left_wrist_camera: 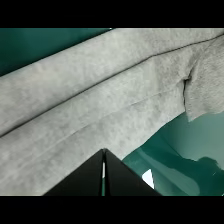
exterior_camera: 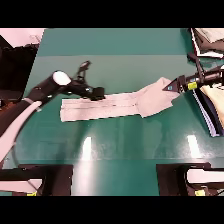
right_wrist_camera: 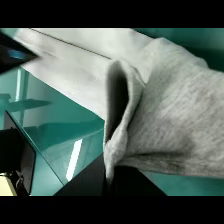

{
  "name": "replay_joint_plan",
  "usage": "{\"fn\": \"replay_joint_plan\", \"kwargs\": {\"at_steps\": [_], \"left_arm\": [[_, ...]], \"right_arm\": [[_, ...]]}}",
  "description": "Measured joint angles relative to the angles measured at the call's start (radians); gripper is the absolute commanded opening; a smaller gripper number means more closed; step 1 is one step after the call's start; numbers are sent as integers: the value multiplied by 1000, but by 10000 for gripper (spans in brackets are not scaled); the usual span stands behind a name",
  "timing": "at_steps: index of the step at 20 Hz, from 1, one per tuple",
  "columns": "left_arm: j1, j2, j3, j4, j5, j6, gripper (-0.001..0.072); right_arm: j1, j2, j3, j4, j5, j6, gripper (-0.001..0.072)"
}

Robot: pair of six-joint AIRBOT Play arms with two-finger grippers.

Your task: Fold the shirts.

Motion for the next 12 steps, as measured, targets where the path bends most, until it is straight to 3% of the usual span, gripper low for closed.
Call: {"fn": "replay_joint_plan", "kwargs": {"at_steps": [5,12], "left_arm": [[-96,-220,198,1,-14,-5,20],[-116,-293,261,77,-26,-27,21]], "right_arm": [[136,63,144,23,0,82,13],[319,77,326,-26,-7,166,13]]}}
